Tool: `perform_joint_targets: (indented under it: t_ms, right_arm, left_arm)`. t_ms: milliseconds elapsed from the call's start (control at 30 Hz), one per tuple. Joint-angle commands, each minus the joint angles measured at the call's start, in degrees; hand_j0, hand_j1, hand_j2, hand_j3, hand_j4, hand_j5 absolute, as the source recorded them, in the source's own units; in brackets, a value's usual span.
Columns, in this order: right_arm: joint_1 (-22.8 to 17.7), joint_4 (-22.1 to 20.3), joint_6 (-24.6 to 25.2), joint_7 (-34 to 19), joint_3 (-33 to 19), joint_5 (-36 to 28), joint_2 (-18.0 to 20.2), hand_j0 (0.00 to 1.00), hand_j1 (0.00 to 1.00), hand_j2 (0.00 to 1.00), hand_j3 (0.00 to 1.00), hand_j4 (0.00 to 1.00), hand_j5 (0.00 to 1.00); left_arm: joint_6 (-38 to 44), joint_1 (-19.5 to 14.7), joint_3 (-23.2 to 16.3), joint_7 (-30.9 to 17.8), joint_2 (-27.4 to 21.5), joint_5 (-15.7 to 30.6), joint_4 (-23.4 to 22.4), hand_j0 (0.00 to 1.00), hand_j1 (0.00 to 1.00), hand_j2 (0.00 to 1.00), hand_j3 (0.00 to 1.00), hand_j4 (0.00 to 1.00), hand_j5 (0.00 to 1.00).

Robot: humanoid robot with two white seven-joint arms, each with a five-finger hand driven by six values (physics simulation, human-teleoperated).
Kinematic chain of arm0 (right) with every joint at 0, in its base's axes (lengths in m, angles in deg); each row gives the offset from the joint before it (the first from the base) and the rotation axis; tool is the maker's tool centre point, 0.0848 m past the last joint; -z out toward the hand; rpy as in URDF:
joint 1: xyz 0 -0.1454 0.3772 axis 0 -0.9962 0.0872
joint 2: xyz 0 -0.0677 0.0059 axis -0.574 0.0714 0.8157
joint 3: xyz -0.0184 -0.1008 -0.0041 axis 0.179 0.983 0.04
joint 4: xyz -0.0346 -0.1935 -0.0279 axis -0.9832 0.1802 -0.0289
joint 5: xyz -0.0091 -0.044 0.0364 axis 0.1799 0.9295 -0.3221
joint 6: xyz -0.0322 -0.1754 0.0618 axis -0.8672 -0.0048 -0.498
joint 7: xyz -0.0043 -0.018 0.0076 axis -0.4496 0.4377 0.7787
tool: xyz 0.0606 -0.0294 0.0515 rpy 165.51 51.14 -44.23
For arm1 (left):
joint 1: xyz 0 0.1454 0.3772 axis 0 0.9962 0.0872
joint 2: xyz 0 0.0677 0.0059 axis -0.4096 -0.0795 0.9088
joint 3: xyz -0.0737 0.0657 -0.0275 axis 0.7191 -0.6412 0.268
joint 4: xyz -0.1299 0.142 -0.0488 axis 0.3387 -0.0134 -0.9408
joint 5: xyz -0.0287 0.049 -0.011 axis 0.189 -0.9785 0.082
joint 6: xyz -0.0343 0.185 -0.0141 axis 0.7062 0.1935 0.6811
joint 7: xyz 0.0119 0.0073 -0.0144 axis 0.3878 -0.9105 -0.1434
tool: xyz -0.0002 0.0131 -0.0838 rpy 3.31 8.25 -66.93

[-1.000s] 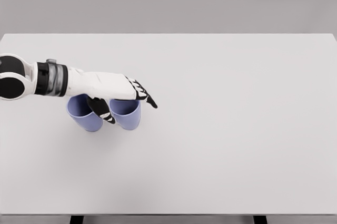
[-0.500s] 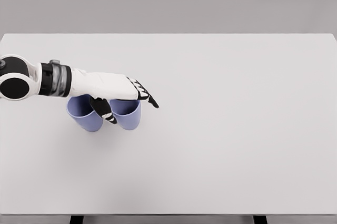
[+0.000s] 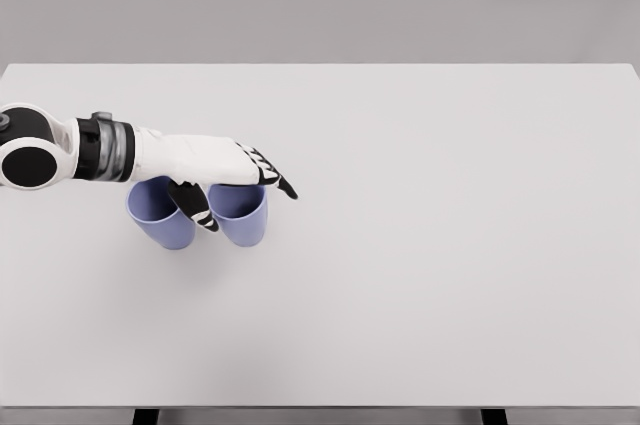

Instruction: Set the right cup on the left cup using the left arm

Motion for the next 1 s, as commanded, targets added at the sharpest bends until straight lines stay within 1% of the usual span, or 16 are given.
perform_joint_targets:
  t_ms: [0, 300, 367, 500, 567, 633, 733, 867, 967]
  right_arm:
    - [0.0, 0.0, 0.0, 0.0, 0.0, 0.0, 0.0, 1.0, 1.0, 1.0, 1.0, 1.0, 1.0]
    - [0.0, 0.0, 0.0, -0.1, 0.0, 0.0, 0.0, 1.0, 1.0, 1.0, 1.0, 1.0, 1.0]
    - [0.0, 0.0, 0.0, 0.0, 0.0, 0.0, 0.0, 1.0, 1.0, 1.0, 1.0, 1.0, 1.0]
    - [0.0, 0.0, 0.0, -0.1, 0.0, 0.0, 0.0, 1.0, 1.0, 1.0, 1.0, 1.0, 1.0]
    - [0.0, 0.0, 0.0, -0.1, 0.0, 0.0, 0.0, 1.0, 1.0, 1.0, 1.0, 1.0, 1.0]
    - [0.0, 0.0, 0.0, -0.1, 0.0, 0.0, 0.0, 1.0, 1.0, 1.0, 1.0, 1.0, 1.0]
    - [0.0, 0.0, 0.0, 0.0, 0.0, 0.0, 0.0, 1.0, 1.0, 1.0, 1.0, 1.0, 1.0]
    - [0.0, 0.0, 0.0, -0.1, 0.0, -0.1, 0.0, 1.0, 1.0, 1.0, 1.0, 1.0, 1.0]
    - [0.0, 0.0, 0.0, 0.0, 0.0, 0.0, 0.0, 1.0, 1.0, 1.0, 1.0, 1.0, 1.0]
  left_arm:
    - [1.0, 0.0, 0.1, 0.0, 0.0, 0.1, 0.0, 0.93, 0.93, 0.93, 0.93, 0.93, 0.93]
    - [2.2, 0.1, 0.0, 0.0, 0.0, 0.1, 0.0, 0.93, 0.93, 0.93, 0.93, 0.93, 0.93]
    - [2.2, 0.8, 0.1, 0.1, 0.0, 0.1, 0.0, 0.93, 0.93, 0.93, 0.93, 0.93, 0.93]
    - [2.4, 0.9, 0.1, 0.2, 0.0, 0.1, 0.0, 0.93, 0.93, 0.93, 0.93, 0.93, 0.93]
    - [4.1, 1.1, 0.0, 0.2, 0.1, 0.1, 0.0, 0.93, 0.93, 0.93, 0.93, 0.93, 0.93]
    - [4.1, 1.1, 0.0, 0.2, 0.1, 0.1, 0.0, 0.92, 0.92, 0.92, 0.92, 0.92, 0.92]
    - [4.2, 1.2, 0.0, 0.2, 0.1, 0.1, 0.0, 0.88, 0.88, 0.88, 0.88, 0.88, 0.88]
    - [4.1, 1.2, 0.0, 0.2, 0.1, 0.2, 0.1, 0.76, 0.76, 0.76, 0.76, 0.76, 0.76]
    - [4.1, 1.2, 0.0, 0.2, 0.1, 0.3, 0.1, 0.73, 0.73, 0.73, 0.73, 0.73, 0.73]
